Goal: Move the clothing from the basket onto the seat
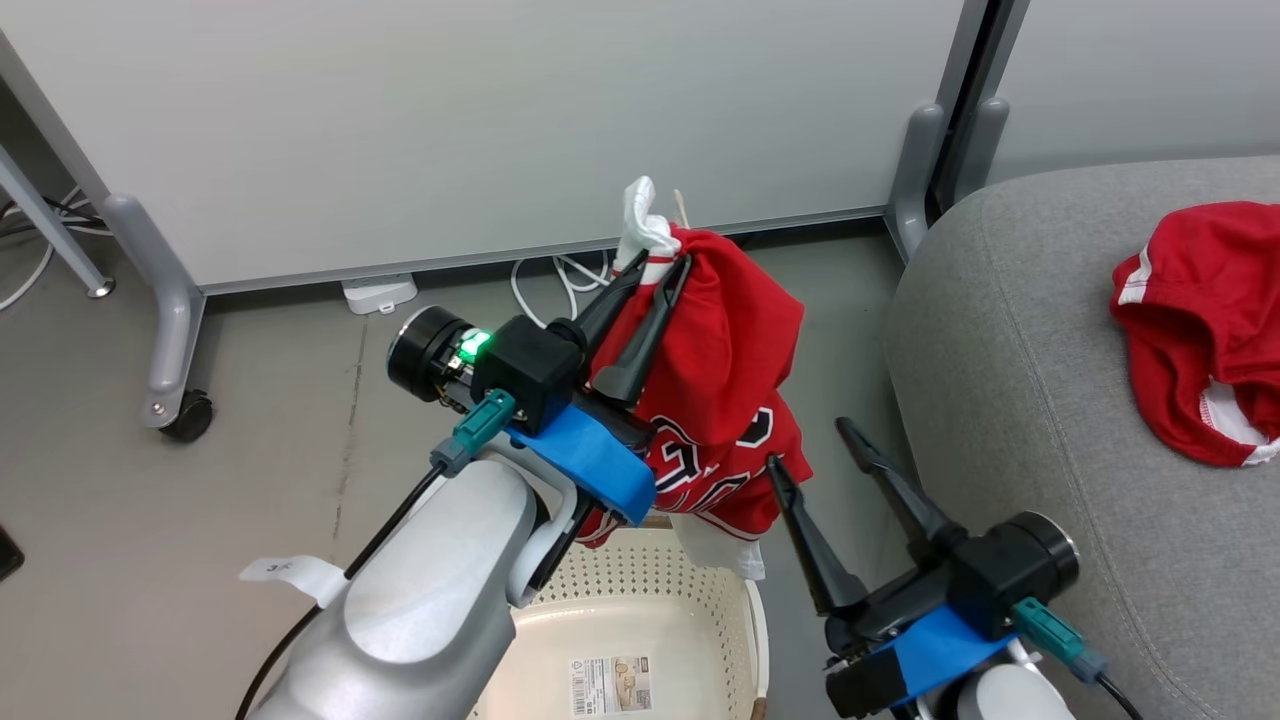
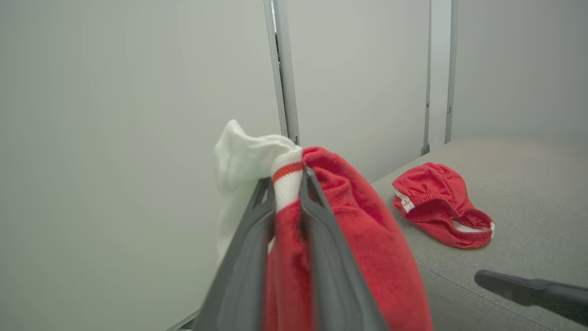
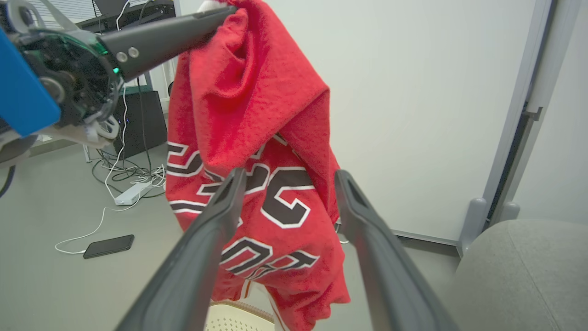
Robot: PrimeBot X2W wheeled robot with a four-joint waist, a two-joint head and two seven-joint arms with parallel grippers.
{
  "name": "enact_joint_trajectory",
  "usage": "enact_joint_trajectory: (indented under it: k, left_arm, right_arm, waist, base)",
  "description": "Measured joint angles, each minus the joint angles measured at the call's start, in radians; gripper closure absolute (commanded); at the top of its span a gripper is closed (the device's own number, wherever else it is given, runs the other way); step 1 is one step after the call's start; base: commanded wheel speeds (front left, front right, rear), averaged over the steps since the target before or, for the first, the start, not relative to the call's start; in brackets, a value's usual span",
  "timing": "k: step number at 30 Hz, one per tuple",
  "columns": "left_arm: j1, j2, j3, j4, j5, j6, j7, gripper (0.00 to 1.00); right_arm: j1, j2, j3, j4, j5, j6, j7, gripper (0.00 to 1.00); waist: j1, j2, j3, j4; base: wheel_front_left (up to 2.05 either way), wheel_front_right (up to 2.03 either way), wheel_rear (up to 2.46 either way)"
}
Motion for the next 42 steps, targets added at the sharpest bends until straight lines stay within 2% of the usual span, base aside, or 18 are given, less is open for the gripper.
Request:
enact_joint_trajectory:
  k: [8, 17, 22, 23, 42]
  left_arm:
    - [-0.009, -0.024, -0.017, 0.001, 0.015, -0.010, 0.000, 1.00]
    - [-0.026, -0.044, -0.033, -0.002, 0.026, -0.019, 0.000, 1.00]
    - [-0.031, -0.052, -0.037, -0.005, 0.029, -0.021, 0.000, 1.00]
    - [-0.031, -0.053, -0.037, -0.005, 0.029, -0.022, 0.000, 1.00]
    - [-0.030, -0.062, -0.021, 0.006, 0.043, -0.029, 0.000, 1.00]
  right_arm:
    - [-0.092, 0.003, 0.089, 0.076, 0.019, 0.000, 0.000, 0.00]
    - [-0.214, 0.007, 0.133, 0.176, 0.035, 0.000, 0.000, 0.00]
    - [-0.256, 0.008, 0.127, 0.191, 0.053, 0.000, 0.000, 0.00]
    - [-0.260, 0.008, 0.126, 0.187, 0.068, 0.000, 0.000, 1.00]
    - [-0.261, 0.009, 0.135, 0.174, 0.089, 0.000, 0.000, 1.00]
  waist:
    - [0.0000, 0.0000, 0.016, 0.018]
    - [0.0001, 0.0000, 0.039, 0.039]
    - [0.0001, 0.0000, 0.051, 0.050]
    - [0.0001, 0.0000, 0.052, 0.052]
    - [0.0000, 0.0000, 0.047, 0.059]
  base:
    - [0.00, 0.00, 0.00]
    - [0.00, 0.00, 0.00]
    - [0.00, 0.00, 0.00]
    - [0.00, 0.00, 0.00]
    - [0.00, 0.00, 0.00]
